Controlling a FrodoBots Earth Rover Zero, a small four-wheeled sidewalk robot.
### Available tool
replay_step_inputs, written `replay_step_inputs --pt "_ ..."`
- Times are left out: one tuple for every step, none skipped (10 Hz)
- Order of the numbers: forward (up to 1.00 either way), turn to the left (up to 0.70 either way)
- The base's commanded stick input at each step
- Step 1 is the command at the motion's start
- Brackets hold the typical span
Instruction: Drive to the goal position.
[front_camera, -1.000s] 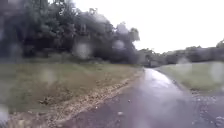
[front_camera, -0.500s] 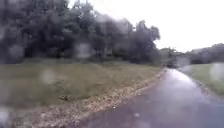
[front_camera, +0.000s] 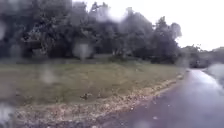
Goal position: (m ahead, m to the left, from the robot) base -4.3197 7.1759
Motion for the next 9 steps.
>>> replay_step_inputs --pt "0.00 0.45" --pt "0.00 0.45" --pt "0.00 0.45" --pt "0.00 0.45" --pt "0.00 0.45" --pt "0.00 0.45" --pt "0.00 0.45" --pt "0.00 0.45" --pt "0.00 0.45"
